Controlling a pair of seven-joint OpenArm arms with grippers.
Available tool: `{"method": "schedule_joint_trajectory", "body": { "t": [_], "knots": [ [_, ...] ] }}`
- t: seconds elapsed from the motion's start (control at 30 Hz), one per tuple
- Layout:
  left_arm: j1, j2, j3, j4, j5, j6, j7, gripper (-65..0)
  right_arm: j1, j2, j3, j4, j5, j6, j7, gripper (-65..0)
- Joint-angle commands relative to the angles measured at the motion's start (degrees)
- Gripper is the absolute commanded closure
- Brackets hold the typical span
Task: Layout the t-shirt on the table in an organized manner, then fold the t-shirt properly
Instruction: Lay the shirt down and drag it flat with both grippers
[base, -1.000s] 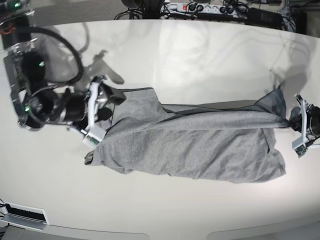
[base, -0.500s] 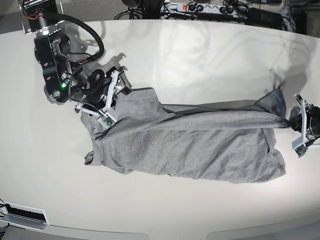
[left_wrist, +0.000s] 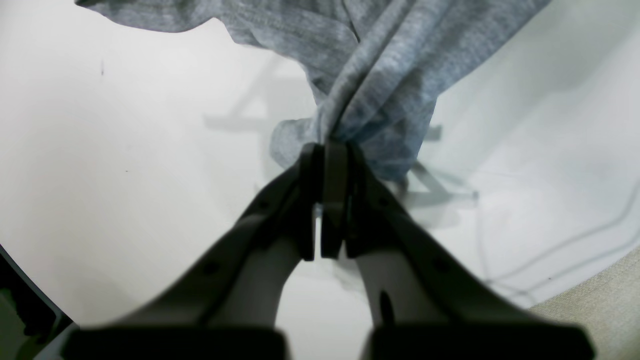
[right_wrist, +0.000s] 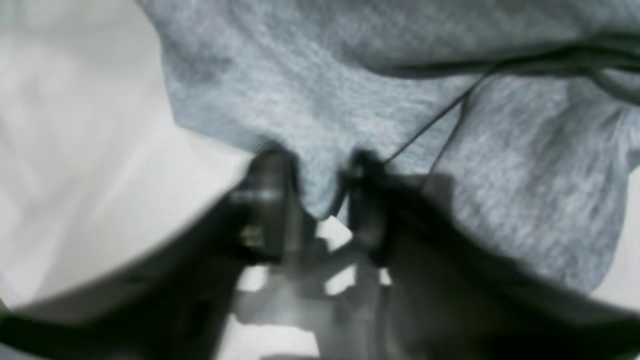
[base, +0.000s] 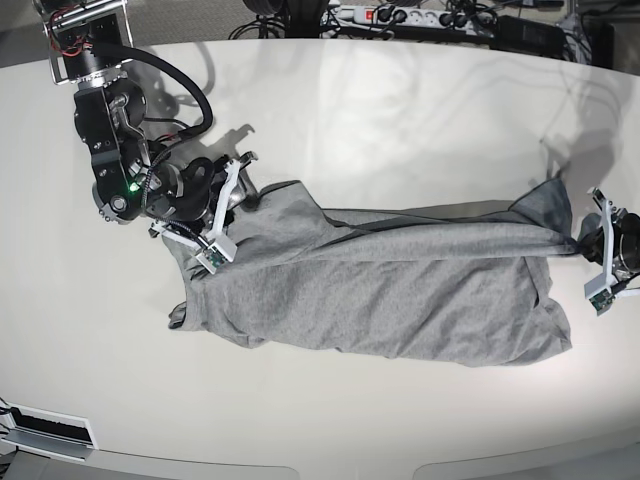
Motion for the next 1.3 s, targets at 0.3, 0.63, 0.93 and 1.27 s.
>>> {"method": "schedule_joint_trajectory", "body": {
  "t": [0.3, 0.63, 0.93, 1.27],
  "knots": [
    [-1.14, -1.55, -0.96, 0.39, -0.04, 0.48, -0.2, 0.0, 1.9, 0.37, 0.26, 0.87, 0.72, 0.13, 0.11, 0.0],
    [-3.87, -1.57, -0.96, 0.42, 1.46, -1.42, 3.1, 0.0, 2.54, 2.97, 0.26, 17.99, 14.38, 9.0, -24.02, 0.0],
    [-5.57, -1.57, -0.96, 0.57, -19.71, -8.3, 18.71, 0.0, 2.38, 16.61, 0.28, 29.49, 37.57, 9.0, -36.12, 0.0],
    [-4.57, -2.86, -0.94, 1.42, -50.94, -8.3, 33.5, 0.0, -5.4, 23.8, 0.26, 29.51, 55.25, 9.0, -36.12, 0.0]
  ]
}}
